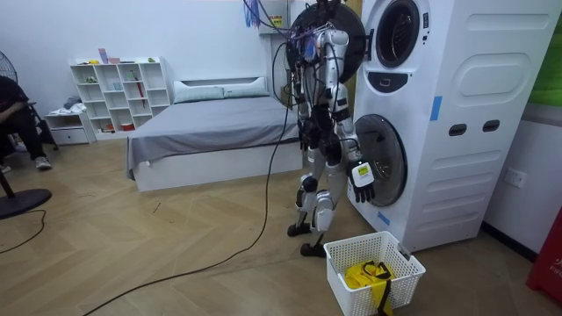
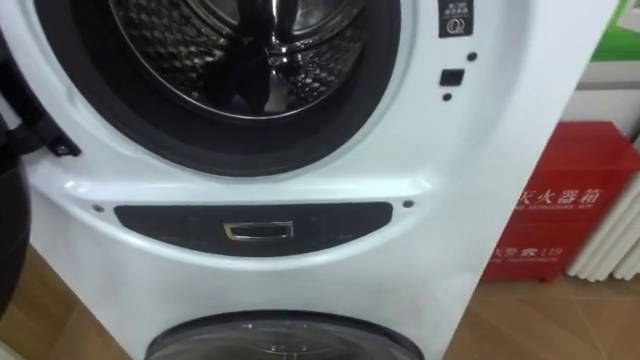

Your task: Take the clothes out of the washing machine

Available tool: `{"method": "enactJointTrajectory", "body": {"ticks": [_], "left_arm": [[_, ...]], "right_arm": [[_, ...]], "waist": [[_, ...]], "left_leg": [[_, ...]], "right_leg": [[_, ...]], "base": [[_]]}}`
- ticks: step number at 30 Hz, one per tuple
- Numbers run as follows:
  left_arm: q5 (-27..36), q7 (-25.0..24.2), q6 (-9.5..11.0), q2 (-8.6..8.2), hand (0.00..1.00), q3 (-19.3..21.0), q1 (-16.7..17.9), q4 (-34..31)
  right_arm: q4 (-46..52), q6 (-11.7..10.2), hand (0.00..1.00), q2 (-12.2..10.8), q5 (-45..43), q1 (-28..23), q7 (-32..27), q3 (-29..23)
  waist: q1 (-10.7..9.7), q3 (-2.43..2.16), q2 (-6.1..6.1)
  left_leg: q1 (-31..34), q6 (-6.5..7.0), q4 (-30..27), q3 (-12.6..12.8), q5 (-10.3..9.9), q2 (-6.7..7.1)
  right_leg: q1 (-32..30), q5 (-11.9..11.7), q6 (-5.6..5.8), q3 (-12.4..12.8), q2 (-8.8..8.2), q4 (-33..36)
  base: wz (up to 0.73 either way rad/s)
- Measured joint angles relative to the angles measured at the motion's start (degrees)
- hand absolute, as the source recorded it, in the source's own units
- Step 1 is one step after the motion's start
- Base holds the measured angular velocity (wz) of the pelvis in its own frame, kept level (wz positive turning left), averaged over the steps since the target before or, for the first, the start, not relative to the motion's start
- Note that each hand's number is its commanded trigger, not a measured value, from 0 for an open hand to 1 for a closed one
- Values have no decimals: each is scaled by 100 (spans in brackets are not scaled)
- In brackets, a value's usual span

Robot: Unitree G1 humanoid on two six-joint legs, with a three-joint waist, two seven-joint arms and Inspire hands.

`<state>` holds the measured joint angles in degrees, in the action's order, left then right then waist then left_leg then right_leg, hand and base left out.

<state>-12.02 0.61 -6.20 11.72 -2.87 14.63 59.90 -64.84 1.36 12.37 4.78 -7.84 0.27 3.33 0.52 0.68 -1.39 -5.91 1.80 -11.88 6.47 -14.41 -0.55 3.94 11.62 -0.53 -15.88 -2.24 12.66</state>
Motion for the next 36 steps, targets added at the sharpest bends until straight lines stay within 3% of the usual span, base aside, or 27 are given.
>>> {"method": "enactJointTrajectory", "body": {"ticks": [7,9,12,15,17,18,19,20,22,24,26,27,28,30,31,32,33,35,36], "left_arm": [[-143,-29,-105,-102,0,46,150,-3],[-319,-32,-116,-121,0,189,156,-4],[-631,-73,-130,-164,0,432,134,-46],[-794,-204,-170,-188,0,515,120,-62],[-792,-294,-202,-214,0,531,25,-125],[-792,-303,-202,-215,0,537,12,-128],[-787,-367,-201,-232,0,529,-3,-138],[-762,-412,-219,-251,0,523,50,-136],[-741,-415,-221,-234,0,522,-56,-137],[-686,-413,-220,-209,0,522,-309,-183],[-553,-387,-216,-186,0,446,-642,-305],[-439,-344,-211,-176,0,432,-842,-320],[-341,-324,-205,-174,0,386,-919,-324],[-244,-250,-107,-189,0,116,-1224,-361],[-230,-243,-88,-203,0,61,-1301,-365],[-184,-238,-40,-214,0,-48,-1391,-362],[-131,-232,-4,-214,0,-88,-1400,-351],[-83,-203,100,-201,0,-147,-1295,-346],[-49,-183,130,-187,0,-174,-1247,-316]], "right_arm": [[1,-2,0,-26,-121,6,194,214],[-1,-4,0,-60,-210,-3,256,220],[94,-1,0,-85,-433,9,423,216],[116,-3,0,-77,-996,146,523,191],[100,-17,0,-68,-1250,236,526,166],[96,-23,0,-55,-1270,255,540,155],[87,-27,0,-3,-1329,273,525,145],[115,-23,0,47,-1351,277,475,158],[192,-27,0,72,-1344,285,401,163],[264,-53,0,106,-1407,317,362,74],[234,-53,0,135,-1518,477,348,-9],[236,-55,0,128,-1502,542,306,-9],[243,-56,0,127,-1475,571,288,-4],[251,-58,0,108,-1418,690,229,46],[251,-63,0,102,-1407,747,231,46],[233,-56,0,87,-1483,817,230,34],[232,-55,0,77,-1548,830,238,40],[255,-47,0,39,-1725,841,269,129],[269,-46,0,37,-1759,850,279,182]], "waist": [[49,-51,104],[164,-37,153],[280,-60,177],[377,-44,191],[435,-69,177],[427,-62,166],[435,-22,98],[434,-31,-15],[369,-31,-62],[142,-27,-86],[75,-16,-142],[18,-23,-173],[-9,-8,-150],[-26,-4,-164],[-29,0,-165],[-25,0,-154],[-25,4,-160],[11,-48,0],[12,-56,30]], "left_leg": [[-114,-3,-16,15,4,-28],[-120,-11,-112,117,-1,-57],[117,-117,-626,122,-125,-135],[814,-197,-1983,65,-176,-302],[1400,-346,-2960,-205,-80,-425],[1499,-366,-3186,-236,-57,-491],[1632,-353,-3963,-234,-1,-712],[1505,-363,-4615,-237,42,-876],[1180,-445,-4943,-293,95,-1018],[800,-556,-4453,-552,123,-1095],[109,-659,-3207,-739,94,-1128],[-116,-943,-2574,-810,-384,-1122],[-216,-925,-2315,-810,-565,-1094],[-357,-842,-1341,-806,-1078,-1068],[-342,-776,-1178,-787,-1159,-1048],[-259,-672,-975,-711,-1247,-974],[-216,-643,-931,-662,-1258,-920],[49,-327,-998,-391,-1098,-545],[101,-228,-999,-320,-1048,-435]], "right_leg": [[137,-9,-12,-4,37,-8],[148,-10,-24,23,58,-10],[57,63,-96,-4,80,87],[-127,98,-222,24,138,349],[-276,141,-352,-1,213,409],[-295,157,-383,-23,231,419],[-295,176,-453,-56,333,465],[-314,218,-523,-34,404,632],[-518,250,-569,-37,418,874],[-764,247,-570,-196,374,1058],[-1228,234,-553,-289,303,1400],[-1452,198,-518,-355,210,1566],[-1546,158,-507,-387,160,1628],[-1905,-183,-438,-472,72,1585],[-1974,-298,-420,-484,52,1531],[-2036,-559,-351,-474,14,1377],[-2049,-719,-324,-450,-13,1261],[-2059,-1417,-205,-218,-175,653],[-2054,-1613,-172,-141,-189,478]], "base": [[0],[-11],[-8],[-16],[-13],[-7],[-20],[-28],[-3],[35],[23],[25],[25],[17],[12],[4],[-7],[-25],[-39]]}}
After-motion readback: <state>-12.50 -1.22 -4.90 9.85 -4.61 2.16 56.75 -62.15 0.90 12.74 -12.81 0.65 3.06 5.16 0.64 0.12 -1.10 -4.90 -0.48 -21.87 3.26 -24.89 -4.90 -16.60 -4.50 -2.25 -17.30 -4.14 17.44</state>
